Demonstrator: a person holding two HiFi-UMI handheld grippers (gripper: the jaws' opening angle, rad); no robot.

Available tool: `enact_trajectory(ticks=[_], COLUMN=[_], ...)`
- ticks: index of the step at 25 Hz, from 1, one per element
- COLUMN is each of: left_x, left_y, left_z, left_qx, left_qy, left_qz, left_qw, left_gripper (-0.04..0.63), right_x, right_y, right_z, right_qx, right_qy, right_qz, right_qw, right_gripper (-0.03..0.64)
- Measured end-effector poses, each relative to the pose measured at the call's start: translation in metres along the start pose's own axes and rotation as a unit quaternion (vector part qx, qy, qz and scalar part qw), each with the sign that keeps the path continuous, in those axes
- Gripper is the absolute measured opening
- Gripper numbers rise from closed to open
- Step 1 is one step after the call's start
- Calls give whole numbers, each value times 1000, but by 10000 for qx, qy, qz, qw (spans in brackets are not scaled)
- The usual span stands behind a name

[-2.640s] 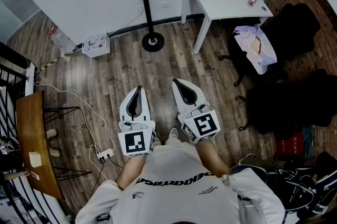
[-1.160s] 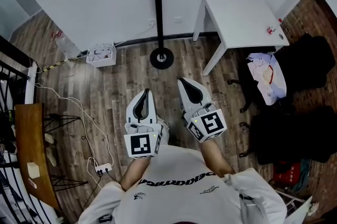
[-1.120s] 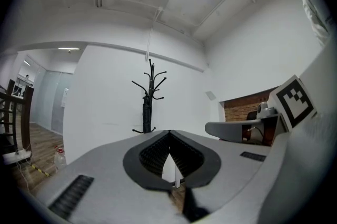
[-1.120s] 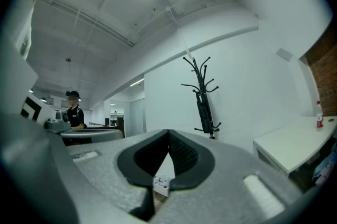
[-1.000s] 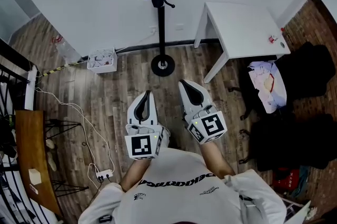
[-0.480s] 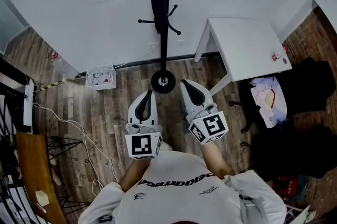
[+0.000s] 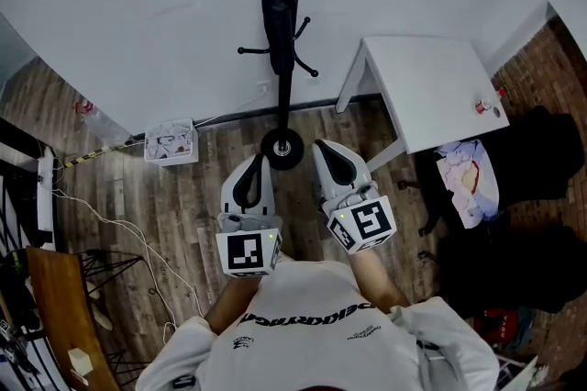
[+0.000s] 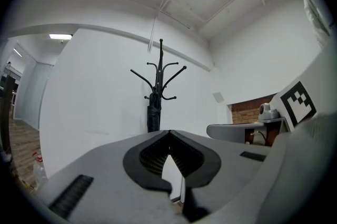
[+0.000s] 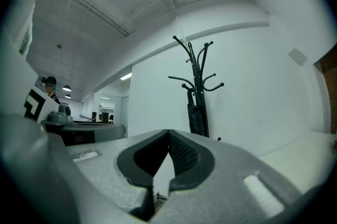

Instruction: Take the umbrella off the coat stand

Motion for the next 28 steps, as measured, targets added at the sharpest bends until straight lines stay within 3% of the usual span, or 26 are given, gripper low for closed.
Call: enact_trajectory(ticks=[21, 28], left_x=[126, 174], left_y=[-25, -23], left_z=[19, 23], left_qx=[-108, -136], left_qy=[-547, -295], left_qz=[229, 503], left_qw=[9982, 9982], left_gripper=[-2, 98], right_x=[55, 64], right_y=[4, 7], right_z=[-82, -111], right_qx=[173, 199], right_qy=[-318, -261], right_qz=[136, 96], right_qw=[9993, 9994], right_gripper=[-1, -1])
Point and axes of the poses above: the fingertips, and each gripper's own axes: x forward along the fingers, z to its left, y out of its underside, the point moved 10 cm from there along -x, backward along the fingers, and after that the axes turned 3 degrees about z, right-handed, at the moved point
